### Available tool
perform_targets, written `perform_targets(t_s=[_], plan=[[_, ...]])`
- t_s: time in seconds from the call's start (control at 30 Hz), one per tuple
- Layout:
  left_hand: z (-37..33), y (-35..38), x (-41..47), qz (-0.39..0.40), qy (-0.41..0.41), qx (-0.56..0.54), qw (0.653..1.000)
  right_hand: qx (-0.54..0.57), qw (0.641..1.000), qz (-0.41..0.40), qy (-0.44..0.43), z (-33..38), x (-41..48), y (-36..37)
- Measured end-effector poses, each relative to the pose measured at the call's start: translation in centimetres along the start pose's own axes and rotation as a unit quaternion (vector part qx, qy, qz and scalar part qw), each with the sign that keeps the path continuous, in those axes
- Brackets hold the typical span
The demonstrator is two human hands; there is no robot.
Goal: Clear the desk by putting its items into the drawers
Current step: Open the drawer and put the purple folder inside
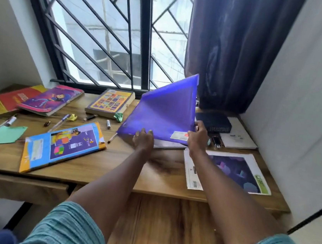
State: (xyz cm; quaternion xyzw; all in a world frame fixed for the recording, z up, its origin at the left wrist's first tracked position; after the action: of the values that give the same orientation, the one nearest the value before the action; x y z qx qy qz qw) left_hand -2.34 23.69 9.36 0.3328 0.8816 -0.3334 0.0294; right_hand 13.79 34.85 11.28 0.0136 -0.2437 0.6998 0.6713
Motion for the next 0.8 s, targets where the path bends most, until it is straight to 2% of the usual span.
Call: perform_targets(t_s=[0.07,0.13,0.2,0.23,0.3,0.33,0.37,0.4,0.47,0.57,0.63,0.67,0.7,0.73,0.8], plan=[[0.2,-2.1,-0.4,0.007,-0.021,-0.138,0.99,-0.019,0.997,-0.027,-0.077,2.8,-1.3,-1.6],[-0.1,-4.6,-2.2,0.027,-0.022,-0.256,0.966,-0.03,0.987,-0.055,-0.148,5.3,-3.2,-3.2],[-0.2,-6.9,-4.4,0.066,-0.029,-0.383,0.921,-0.041,0.971,-0.072,-0.223,7.5,-5.7,-4.9],[0.2,-7.8,-5.4,0.111,-0.05,-0.452,0.884,-0.046,0.959,-0.073,-0.27,8.7,-7.1,-5.7],[1.8,-9.8,-6.8,0.182,-0.081,-0.554,0.808,-0.096,0.907,-0.068,-0.404,11.3,-10.3,-7.2],[2.5,-10.9,-7.4,0.207,-0.084,-0.589,0.776,-0.131,0.865,-0.062,-0.48,12.3,-11.9,-7.8],[3.1,-11.9,-8.0,0.233,-0.07,-0.601,0.762,-0.155,0.822,-0.056,-0.546,12.7,-13.3,-8.1],[3.6,-13.0,-8.9,0.25,-0.042,-0.602,0.757,-0.162,0.787,-0.043,-0.594,12.7,-14.7,-8.5],[4.4,-14.7,-11.5,0.287,0.0,-0.589,0.755,-0.164,0.741,0.002,-0.651,12.1,-17.5,-9.4],[6.6,-15.2,-13.8,0.302,0.006,-0.518,0.8,-0.222,0.683,0.051,-0.694,10.0,-21.3,-10.6],[9.4,-14.4,-14.5,0.295,-0.056,-0.444,0.844,-0.266,0.661,0.072,-0.698,8.7,-23.6,-11.3],[10.6,-14.1,-15.2,0.292,-0.083,-0.429,0.851,-0.272,0.665,0.086,-0.69,8.1,-24.6,-11.7],[11.8,-13.9,-15.6,0.286,-0.104,-0.423,0.853,-0.27,0.692,0.108,-0.662,7.4,-25.3,-11.9],[12.6,-13.7,-16.2,0.288,-0.112,-0.432,0.847,-0.261,0.741,0.139,-0.603,6.8,-25.7,-12.3],[13.7,-13.4,-17.5,0.293,-0.116,-0.452,0.834,-0.218,0.862,0.233,-0.394,4.9,-25.9,-13.0]])
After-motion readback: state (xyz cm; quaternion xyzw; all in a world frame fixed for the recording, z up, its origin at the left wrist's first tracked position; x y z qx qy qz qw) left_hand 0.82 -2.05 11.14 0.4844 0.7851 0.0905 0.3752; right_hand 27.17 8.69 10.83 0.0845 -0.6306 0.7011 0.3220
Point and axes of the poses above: each hand's wrist, its own x-axis towards the middle knuckle, its own y-axis out of the palm, z = x × y, the point moved 6 cm from there along x, towards the middle knuckle, and after that the axes turned 12 degrees about -y, right-handed, at the moved point
